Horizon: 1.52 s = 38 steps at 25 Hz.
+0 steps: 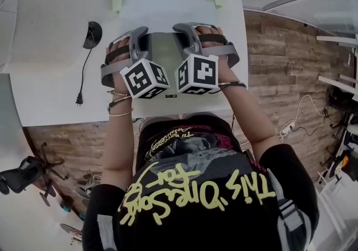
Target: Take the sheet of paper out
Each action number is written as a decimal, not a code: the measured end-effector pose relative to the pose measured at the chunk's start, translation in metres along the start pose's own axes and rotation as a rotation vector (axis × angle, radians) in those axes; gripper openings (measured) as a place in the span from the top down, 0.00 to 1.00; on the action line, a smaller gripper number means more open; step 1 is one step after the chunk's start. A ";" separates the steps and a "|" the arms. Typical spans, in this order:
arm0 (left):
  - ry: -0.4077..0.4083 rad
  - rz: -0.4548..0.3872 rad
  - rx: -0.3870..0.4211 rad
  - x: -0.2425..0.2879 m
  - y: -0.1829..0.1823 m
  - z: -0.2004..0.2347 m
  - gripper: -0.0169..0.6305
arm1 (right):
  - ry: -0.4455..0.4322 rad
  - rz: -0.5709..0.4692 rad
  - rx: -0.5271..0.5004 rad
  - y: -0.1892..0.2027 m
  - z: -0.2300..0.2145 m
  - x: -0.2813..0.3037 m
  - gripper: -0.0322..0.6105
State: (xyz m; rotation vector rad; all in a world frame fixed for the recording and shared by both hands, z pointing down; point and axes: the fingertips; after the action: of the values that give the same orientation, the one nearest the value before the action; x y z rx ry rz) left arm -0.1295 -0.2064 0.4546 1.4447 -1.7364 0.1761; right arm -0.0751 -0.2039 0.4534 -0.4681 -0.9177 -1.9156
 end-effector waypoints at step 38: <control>-0.050 -0.055 -0.054 -0.055 0.001 -0.024 0.96 | 0.069 -0.001 0.008 -0.014 0.025 -0.049 0.94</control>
State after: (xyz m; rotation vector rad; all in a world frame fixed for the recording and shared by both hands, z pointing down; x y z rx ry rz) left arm -0.1201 -0.1515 0.4331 1.4669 -1.7258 0.0638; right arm -0.0642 -0.1529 0.4326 -0.3945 -0.8802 -1.9162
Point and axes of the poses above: the fingertips, and each gripper's own axes: x forward along the fingers, z to its left, y out of its underside, and after that the axes turned 7 degrees about -x, right-handed
